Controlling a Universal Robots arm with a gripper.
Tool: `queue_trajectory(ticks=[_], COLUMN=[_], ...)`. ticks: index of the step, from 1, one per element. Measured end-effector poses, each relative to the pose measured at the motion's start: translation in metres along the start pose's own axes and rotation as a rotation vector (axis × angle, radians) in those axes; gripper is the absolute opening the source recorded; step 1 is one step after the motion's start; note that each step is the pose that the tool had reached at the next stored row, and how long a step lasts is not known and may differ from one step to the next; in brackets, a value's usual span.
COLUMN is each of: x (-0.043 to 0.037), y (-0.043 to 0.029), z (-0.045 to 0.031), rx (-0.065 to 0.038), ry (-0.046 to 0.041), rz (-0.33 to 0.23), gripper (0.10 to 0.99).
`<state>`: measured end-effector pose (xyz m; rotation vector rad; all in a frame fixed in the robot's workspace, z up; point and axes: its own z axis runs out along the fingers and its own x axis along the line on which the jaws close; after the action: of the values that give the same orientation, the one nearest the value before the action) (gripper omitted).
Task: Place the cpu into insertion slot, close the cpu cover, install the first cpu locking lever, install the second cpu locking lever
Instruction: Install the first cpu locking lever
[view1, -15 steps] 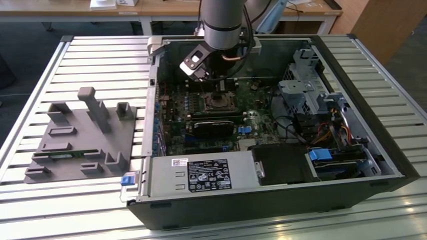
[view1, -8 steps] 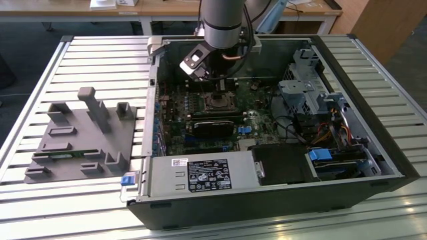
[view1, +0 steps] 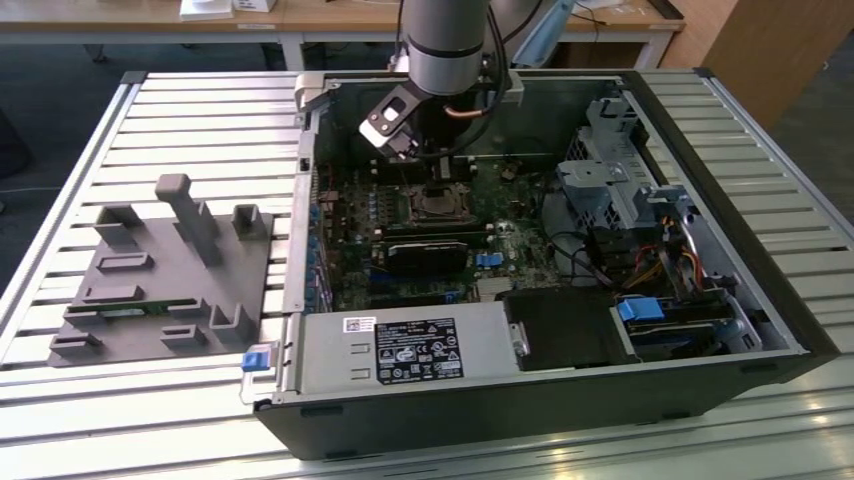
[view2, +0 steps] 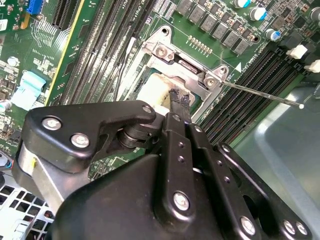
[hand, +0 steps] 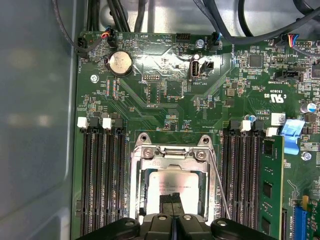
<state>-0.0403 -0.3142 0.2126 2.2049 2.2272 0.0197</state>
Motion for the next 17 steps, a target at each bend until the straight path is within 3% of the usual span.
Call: queue_trajectory(ticks=[17], x=[0.0000], y=[0.0001], z=[-0.0035], rx=[0.000], ry=[0.0000], rz=[0.000], gripper=[0.106])
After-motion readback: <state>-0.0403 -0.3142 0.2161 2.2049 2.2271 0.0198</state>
